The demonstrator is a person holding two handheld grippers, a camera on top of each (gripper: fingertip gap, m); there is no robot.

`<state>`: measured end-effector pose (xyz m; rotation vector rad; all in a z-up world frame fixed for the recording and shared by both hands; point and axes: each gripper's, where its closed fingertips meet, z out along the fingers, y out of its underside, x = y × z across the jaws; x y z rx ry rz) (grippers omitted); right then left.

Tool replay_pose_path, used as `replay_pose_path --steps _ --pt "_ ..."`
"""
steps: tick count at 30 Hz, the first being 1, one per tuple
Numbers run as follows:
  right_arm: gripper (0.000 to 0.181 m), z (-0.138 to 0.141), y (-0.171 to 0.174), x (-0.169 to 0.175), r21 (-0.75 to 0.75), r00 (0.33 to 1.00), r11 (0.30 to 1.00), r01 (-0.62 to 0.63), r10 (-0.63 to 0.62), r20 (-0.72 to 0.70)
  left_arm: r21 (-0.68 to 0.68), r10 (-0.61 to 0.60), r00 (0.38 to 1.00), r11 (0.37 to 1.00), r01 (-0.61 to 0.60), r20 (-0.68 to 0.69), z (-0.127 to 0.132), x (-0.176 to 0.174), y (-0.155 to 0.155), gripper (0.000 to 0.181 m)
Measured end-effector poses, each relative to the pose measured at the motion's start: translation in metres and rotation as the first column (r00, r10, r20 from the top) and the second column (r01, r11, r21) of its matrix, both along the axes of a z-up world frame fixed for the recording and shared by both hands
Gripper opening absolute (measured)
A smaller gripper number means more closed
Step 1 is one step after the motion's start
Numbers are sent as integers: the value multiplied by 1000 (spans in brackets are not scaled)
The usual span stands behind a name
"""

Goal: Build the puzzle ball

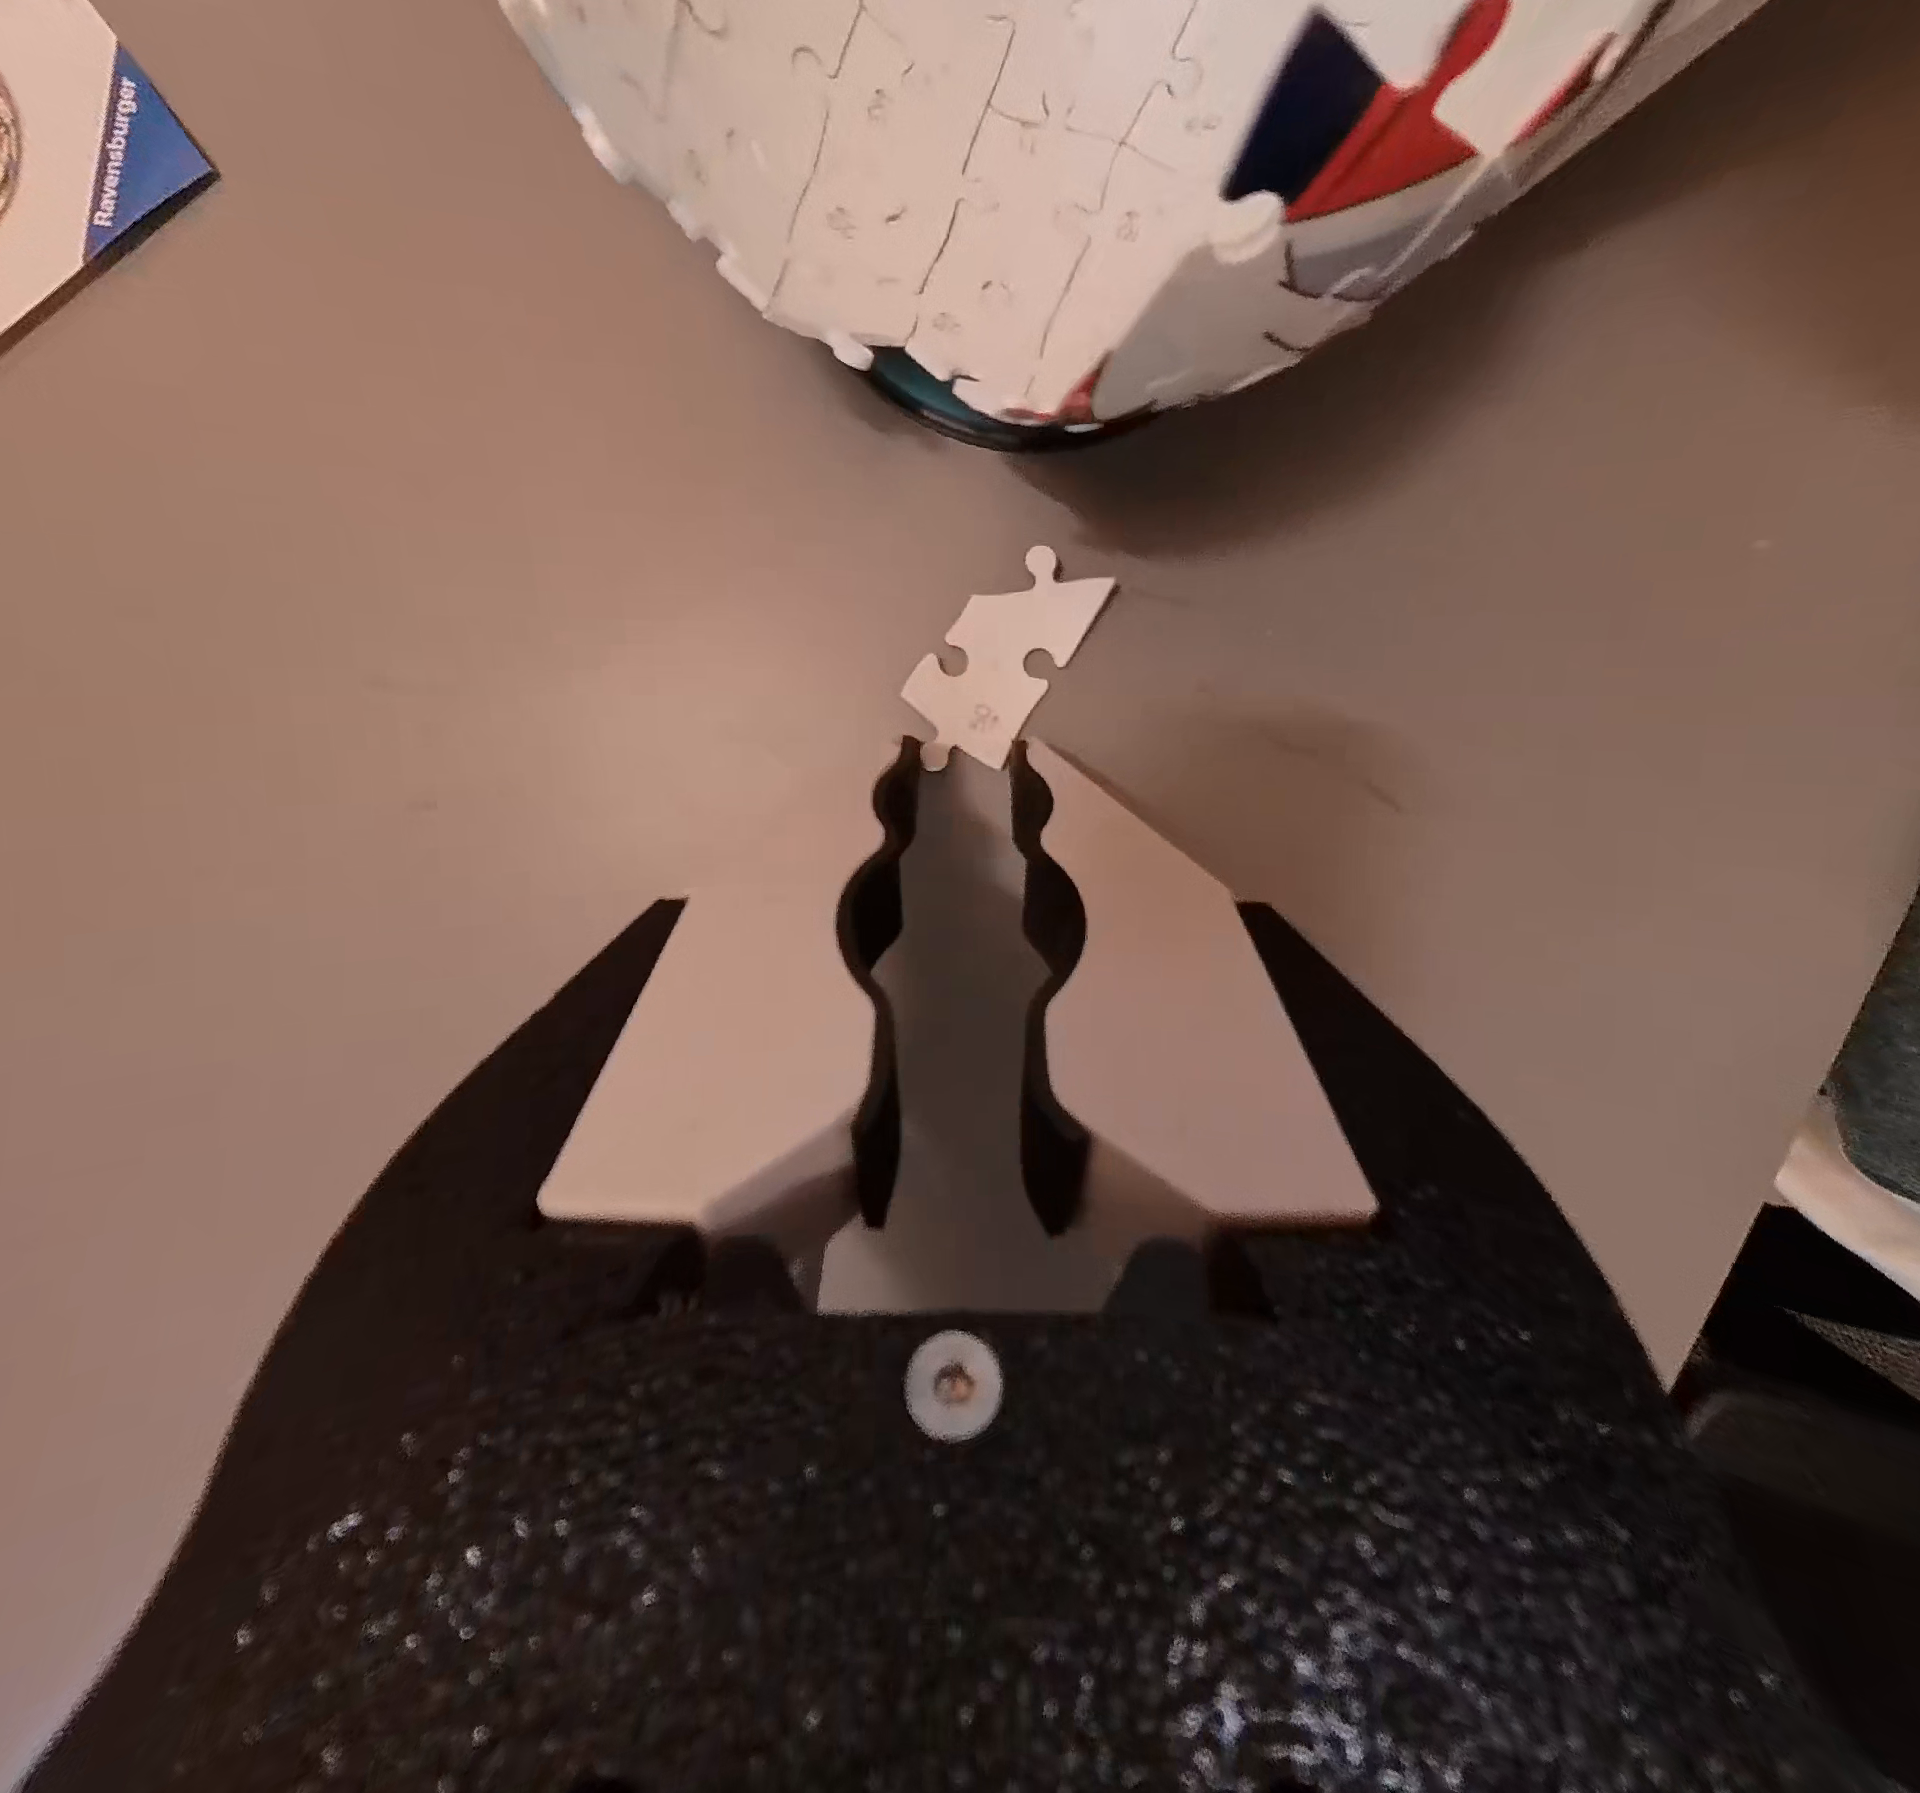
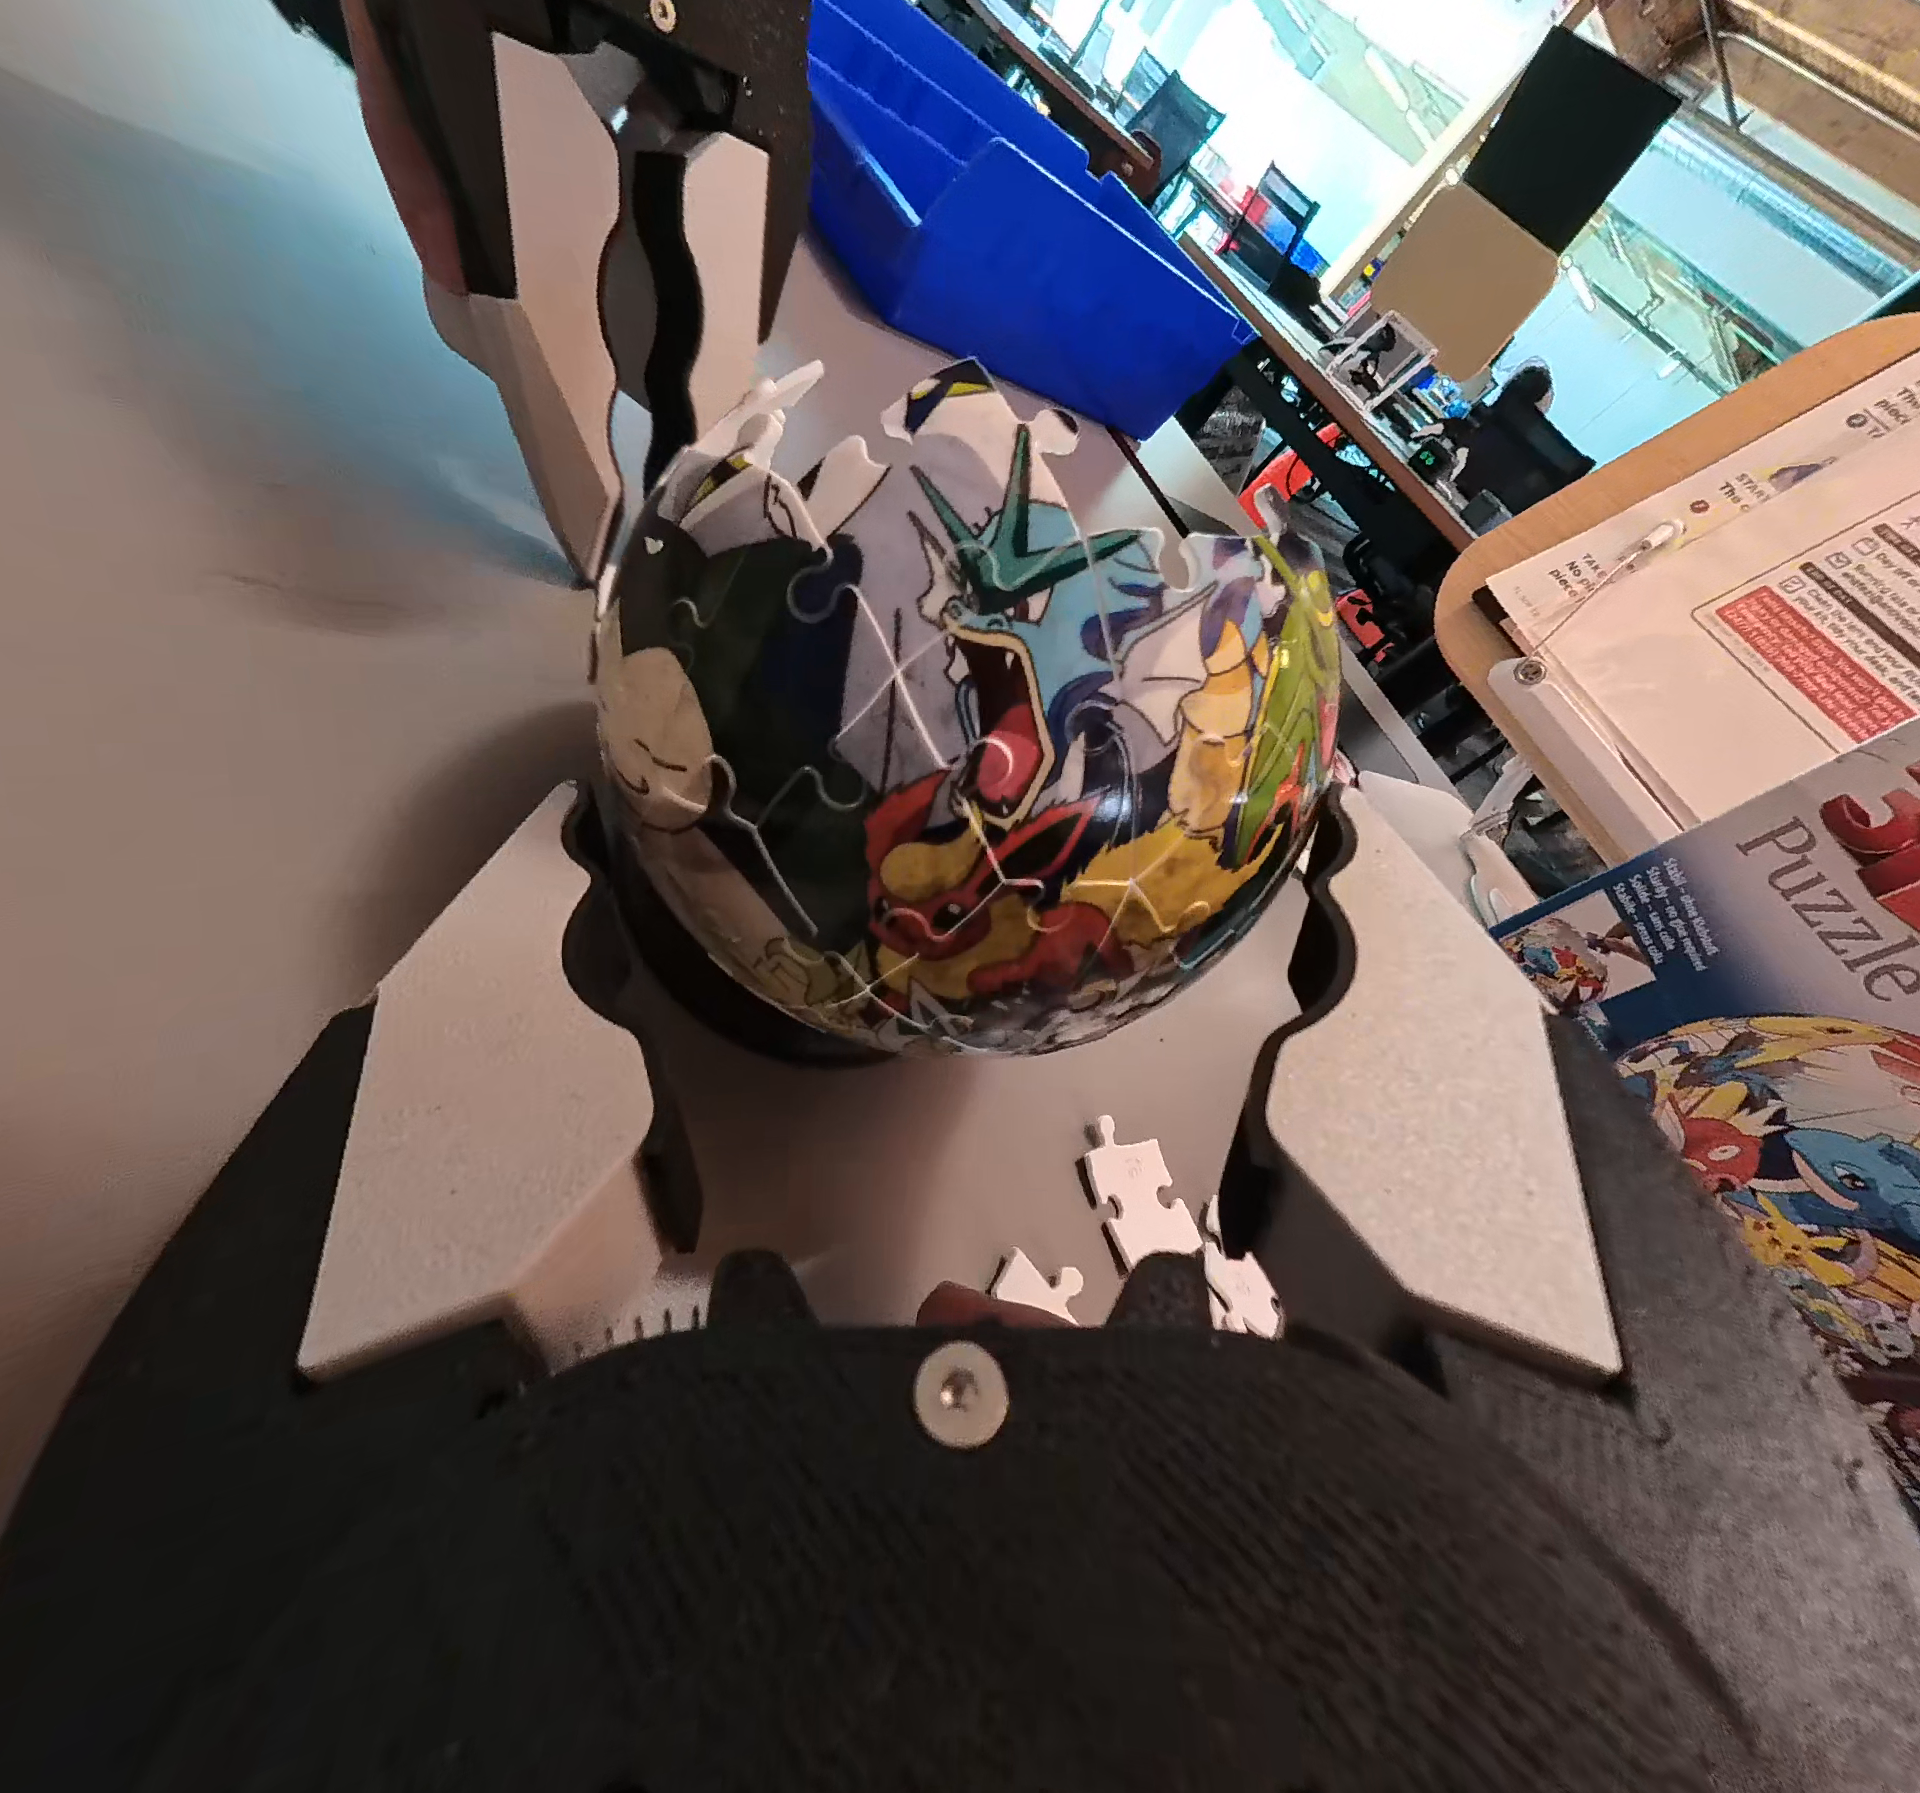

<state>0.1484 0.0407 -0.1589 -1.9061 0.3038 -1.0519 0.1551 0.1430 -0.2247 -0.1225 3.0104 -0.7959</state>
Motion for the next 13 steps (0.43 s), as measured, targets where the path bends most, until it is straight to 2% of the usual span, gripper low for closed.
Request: replay_pose_path --steps 4,7,10,13 --pt "131 0 0 -1 -2 1000 1000 -1 1 9 -19 47 999 999 -46 21 2 1 1 14" --pt "131 0 0 -2 0 1000 1000 -8 8 10 -55 170 985 984 -169 21 8 12 5 14" --pt "130 2 0 -2 10 1000 1000 -15 14 14 -108 281 959 955 -277 23 20 20 4 14" --pt "130 3 0 -2 15 1000 1000 -16 16 21 -130 321 942 942 -309 93 38 24 4 14"
